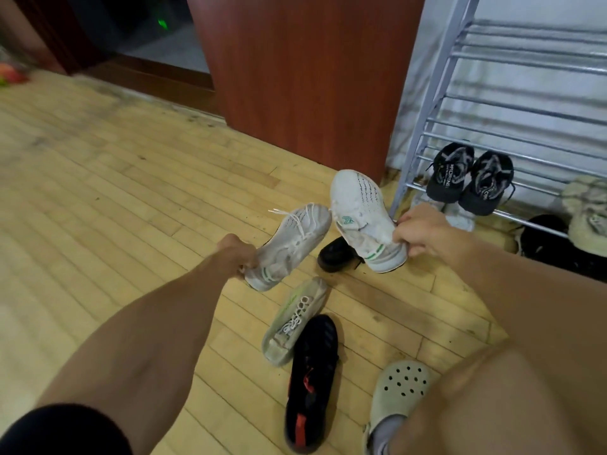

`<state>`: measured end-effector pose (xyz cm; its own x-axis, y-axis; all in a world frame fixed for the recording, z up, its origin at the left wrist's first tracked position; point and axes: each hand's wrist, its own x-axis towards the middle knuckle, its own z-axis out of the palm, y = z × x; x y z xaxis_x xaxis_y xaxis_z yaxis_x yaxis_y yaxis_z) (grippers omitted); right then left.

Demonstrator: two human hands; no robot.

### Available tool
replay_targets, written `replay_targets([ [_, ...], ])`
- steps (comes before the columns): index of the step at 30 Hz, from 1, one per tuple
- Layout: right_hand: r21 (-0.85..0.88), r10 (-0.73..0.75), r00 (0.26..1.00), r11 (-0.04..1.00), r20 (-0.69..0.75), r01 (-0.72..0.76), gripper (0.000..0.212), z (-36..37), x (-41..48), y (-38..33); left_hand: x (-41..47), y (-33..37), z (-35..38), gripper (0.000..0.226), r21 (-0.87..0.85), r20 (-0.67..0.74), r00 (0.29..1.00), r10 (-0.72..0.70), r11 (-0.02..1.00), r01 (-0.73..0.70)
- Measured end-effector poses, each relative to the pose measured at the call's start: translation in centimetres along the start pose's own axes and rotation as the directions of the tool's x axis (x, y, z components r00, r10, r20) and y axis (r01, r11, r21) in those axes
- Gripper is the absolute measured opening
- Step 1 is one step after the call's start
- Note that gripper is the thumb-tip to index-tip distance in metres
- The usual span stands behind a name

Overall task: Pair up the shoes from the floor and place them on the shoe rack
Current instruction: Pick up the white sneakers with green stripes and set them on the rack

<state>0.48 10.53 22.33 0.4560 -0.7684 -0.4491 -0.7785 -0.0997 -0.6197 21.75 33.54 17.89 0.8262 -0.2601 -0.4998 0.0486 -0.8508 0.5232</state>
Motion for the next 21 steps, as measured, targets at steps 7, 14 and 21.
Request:
replay_targets([
  [7, 0.174, 0.022, 0.992, 0.985, -0.123, 0.0, 0.022, -5.1, -2.3, 1.2, -2.7, 6.7, 1.6, 0.032, -0.385, 0.227, 0.964, 0.138, 0.922, -0.041],
  [14, 0.333, 0.098, 0.961, 0.943, -0.258, -0.007, 0.04, -12.4, -4.4, 5.1, -6.0, 13.9, 5.1, 0.028, -0.428, 0.356, 0.889, 0.289, 0.896, -0.12],
  [21, 0.594, 0.198, 0.939, 0.804, -0.28, 0.008, 0.028, -16.8, -3.2, 6.0, -8.6, 22.4, 9.8, 0.003, -0.485, 0.391, 0.836, 0.385, 0.858, -0.169],
])
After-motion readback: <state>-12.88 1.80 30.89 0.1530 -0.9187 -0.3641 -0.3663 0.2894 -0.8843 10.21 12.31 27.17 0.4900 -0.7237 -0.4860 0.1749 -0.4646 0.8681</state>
